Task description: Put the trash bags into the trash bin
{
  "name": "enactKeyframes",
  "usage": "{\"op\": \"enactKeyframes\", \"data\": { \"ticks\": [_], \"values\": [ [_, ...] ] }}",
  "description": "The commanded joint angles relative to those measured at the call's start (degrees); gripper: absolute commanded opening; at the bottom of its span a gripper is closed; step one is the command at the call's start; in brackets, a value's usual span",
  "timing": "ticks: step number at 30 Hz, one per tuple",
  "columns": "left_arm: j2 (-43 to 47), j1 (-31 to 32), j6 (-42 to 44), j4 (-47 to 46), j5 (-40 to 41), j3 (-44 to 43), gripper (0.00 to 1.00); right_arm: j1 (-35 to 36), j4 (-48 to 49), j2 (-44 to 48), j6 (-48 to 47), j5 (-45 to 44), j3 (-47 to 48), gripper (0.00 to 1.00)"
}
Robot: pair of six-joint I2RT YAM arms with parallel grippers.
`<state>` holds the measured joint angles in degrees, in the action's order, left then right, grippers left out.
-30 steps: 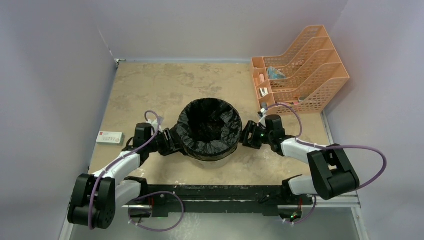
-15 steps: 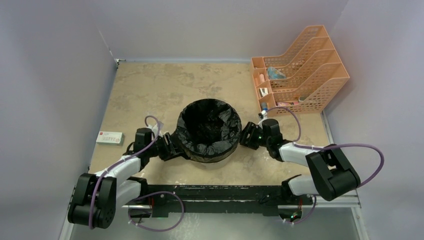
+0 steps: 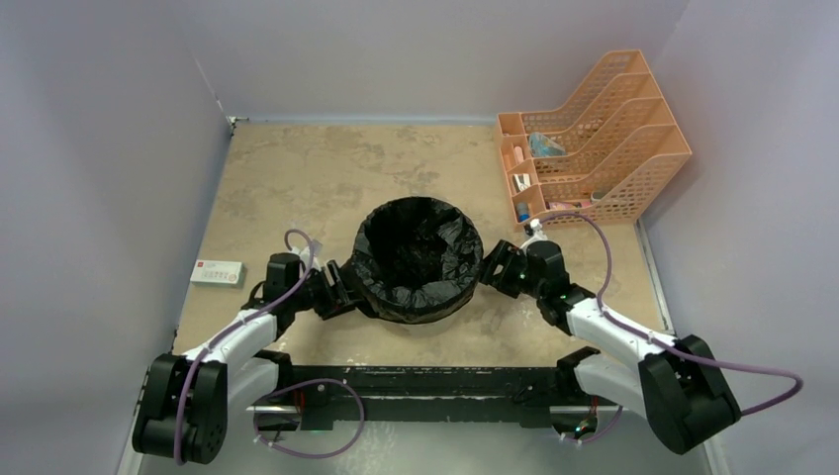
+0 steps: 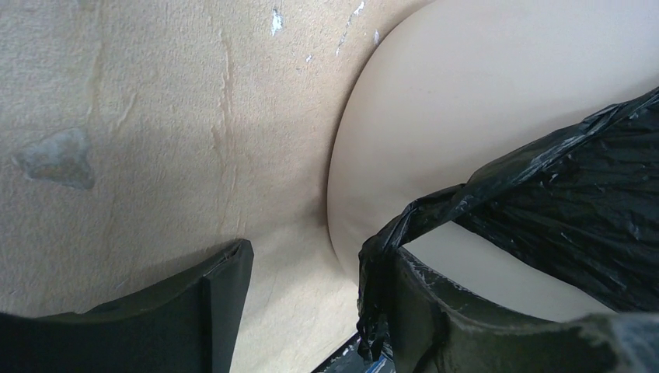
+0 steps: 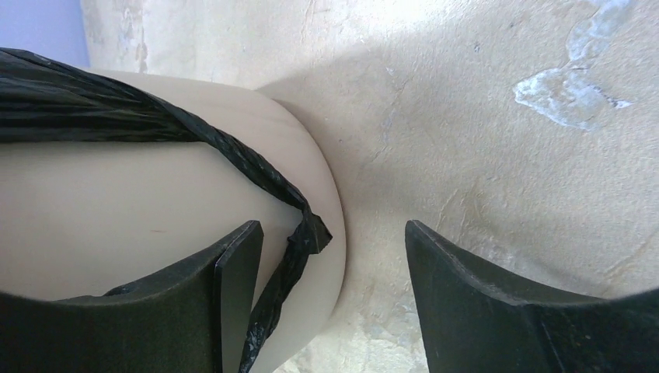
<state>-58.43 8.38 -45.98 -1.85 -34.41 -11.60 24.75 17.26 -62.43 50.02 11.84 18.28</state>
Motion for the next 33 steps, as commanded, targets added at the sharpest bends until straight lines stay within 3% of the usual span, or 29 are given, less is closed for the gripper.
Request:
{"op": "enactKeyframes", "data": {
  "ticks": [1,14,22,29,33],
  "values": [
    [-0.9,0.4,0.8,0.6,0.1,-1.5,0.61,0.6,-1.0,1.5,-1.3,1.8,1.7,0.72],
    [-1.9,0.4,2.0,0.7,-0.2,-3.6,0.61,0.7,4.3,-10.7,-1.4,5.6,-0.3,0.68],
    [-3.6,0.4,2.6,1.7,0.9,-7.5,0.61,1.1,-6.5,-5.5,-0.9,-1.8,1.1,0.52],
    [-5.4,0.4,3.4,1.7,1.4,-8.7,0.61,1.3,-6.3,-0.5,1.8,0.0,-2.1,0.59],
    [-4.5,0.4,3.5,4.3,1.9,-8.7,0.61,1.3,-12.1,4.8,2.0,-4.7,0.7,0.62]
  ]
}}
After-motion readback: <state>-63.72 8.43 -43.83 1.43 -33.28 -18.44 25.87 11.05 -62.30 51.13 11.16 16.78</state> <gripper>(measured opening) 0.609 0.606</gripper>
